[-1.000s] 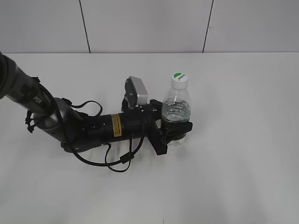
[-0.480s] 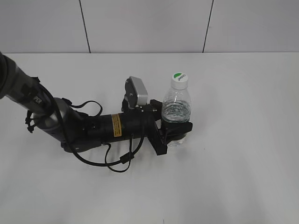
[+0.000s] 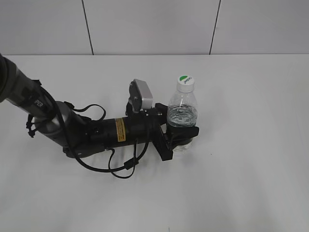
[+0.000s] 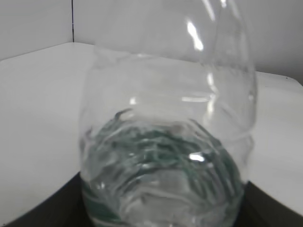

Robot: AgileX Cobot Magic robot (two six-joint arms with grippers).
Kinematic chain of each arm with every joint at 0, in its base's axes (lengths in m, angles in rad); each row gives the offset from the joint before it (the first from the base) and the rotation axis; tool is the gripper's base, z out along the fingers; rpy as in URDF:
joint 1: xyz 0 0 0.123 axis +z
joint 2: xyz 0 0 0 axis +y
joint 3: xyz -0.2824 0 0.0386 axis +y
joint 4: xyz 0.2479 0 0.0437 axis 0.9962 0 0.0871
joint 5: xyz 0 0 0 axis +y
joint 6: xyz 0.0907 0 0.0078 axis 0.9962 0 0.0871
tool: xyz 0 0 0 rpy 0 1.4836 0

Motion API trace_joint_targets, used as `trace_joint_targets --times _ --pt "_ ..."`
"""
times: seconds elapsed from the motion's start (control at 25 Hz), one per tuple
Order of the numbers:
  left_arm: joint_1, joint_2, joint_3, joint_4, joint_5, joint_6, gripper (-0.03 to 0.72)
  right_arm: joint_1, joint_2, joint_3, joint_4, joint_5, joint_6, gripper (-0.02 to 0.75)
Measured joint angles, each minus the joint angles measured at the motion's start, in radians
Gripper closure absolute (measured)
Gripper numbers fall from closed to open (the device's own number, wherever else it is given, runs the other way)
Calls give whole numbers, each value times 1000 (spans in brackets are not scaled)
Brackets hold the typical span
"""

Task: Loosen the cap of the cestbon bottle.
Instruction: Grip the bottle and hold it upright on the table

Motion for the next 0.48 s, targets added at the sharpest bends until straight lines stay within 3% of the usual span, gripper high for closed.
trace_joint_targets --times 0.48 --pt "0 0 0 1 -2 0 283 0 0 0 0 0 0 190"
